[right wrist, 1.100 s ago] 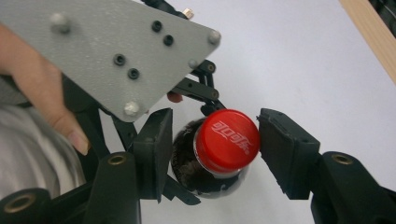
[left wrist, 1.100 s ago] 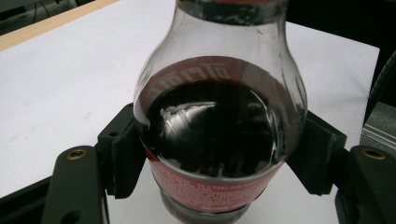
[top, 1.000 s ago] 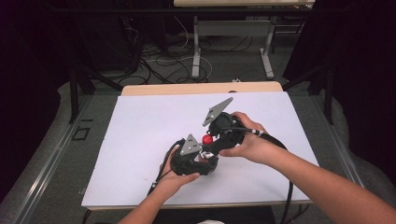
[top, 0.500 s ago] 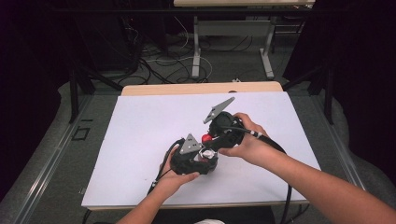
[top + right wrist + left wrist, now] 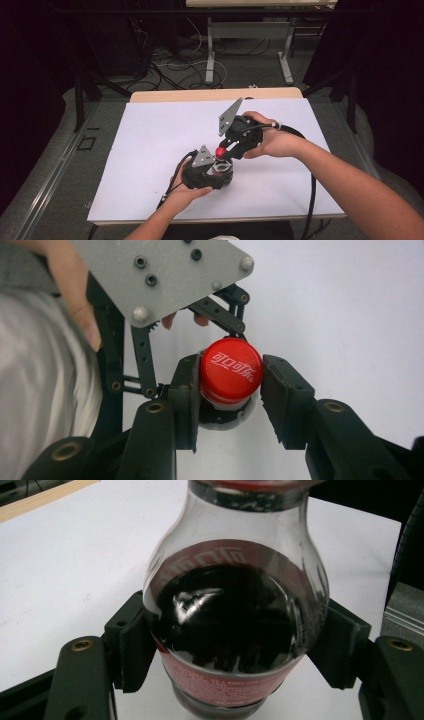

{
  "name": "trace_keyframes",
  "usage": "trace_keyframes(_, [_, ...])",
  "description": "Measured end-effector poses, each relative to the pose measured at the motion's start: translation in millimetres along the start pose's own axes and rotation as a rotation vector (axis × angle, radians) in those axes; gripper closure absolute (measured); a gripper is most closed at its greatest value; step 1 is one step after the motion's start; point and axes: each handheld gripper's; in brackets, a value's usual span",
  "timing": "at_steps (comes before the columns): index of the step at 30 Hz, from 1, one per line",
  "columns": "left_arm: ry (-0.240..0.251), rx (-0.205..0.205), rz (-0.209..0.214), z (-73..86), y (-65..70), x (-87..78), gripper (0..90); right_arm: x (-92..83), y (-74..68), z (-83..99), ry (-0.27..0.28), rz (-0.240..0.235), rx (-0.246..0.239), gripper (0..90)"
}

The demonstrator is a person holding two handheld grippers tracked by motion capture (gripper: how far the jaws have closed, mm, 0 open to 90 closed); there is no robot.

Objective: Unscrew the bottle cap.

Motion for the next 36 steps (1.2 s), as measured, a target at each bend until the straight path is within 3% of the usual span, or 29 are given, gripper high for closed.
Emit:
trace_keyframes(2, [-0.001, 0.003, -0.009, -0.2, -1.0, -1.0, 30.1, 0.6, 1.0, 0.6, 0.016, -0.013, 0.073, 54.2])
trace_keyframes(4, [0.005, 0.000, -0.012, -0.5, -2.4, -1.7, 30.1, 0.5, -0.8, -0.1, 0.032, 0.005, 0.082, 49.4])
trace_keyframes(5, [0.012, -0.004, -0.021, -0.4, -2.7, -1.4, 30.1, 0.3, -3.0, -0.5, 0.036, 0.025, 0.119, 47.0])
trace_keyframes(12, [-0.002, -0.009, -0.025, -1.0, -2.6, -1.9, 30.1, 1.6, -16.0, -3.3, 0.023, 0.147, 0.331, 51.6])
trace_keyframes(20, [-0.002, 0.003, -0.033, -2.0, -1.7, 1.5, 30.1, 8.5, -19.7, -6.8, 0.017, 0.168, 0.414, 57.6])
trace_keyframes(23, [-0.001, 0.001, -0.027, -2.2, -1.9, 1.4, 30.1, 9.0, -18.0, -8.0, 0.004, 0.180, 0.405, 60.5])
trace_keyframes(26, [-0.001, 0.008, -0.027, -2.4, -0.7, 1.8, 30.1, 7.5, -14.9, -8.9, -0.023, 0.142, 0.341, 60.9])
trace_keyframes(29, [-0.005, 0.023, -0.018, -2.6, 1.5, 1.9, 30.1, 4.8, -9.0, -8.8, -0.055, 0.069, 0.232, 61.1])
trace_keyframes(30, [-0.006, 0.027, -0.015, -2.8, 2.6, 2.0, 30.1, 4.8, -9.0, -8.8, -0.055, 0.069, 0.232, 61.1])
trace_keyframes(31, [-0.008, 0.033, -0.008, -3.0, 3.4, 2.0, 30.1, 4.1, -7.2, -8.4, -0.064, 0.052, 0.169, 61.1])
trace_keyframes(34, [-0.006, 0.043, -0.011, -2.9, 6.2, 2.1, 30.1, 2.3, -4.4, -8.0, -0.085, 0.001, 0.100, 61.1])
trace_keyframes(36, [-0.013, 0.049, -0.001, -3.4, 6.4, 0.6, 30.1, 1.6, -3.3, -7.8, -0.085, -0.018, 0.027, 61.1])
Point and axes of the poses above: each handheld gripper's, and its own axes: x roughly forward along the jaws, z roughly out of its underside, y roughly to its right, and after that the axes turned 2 degrees about x, right-handed
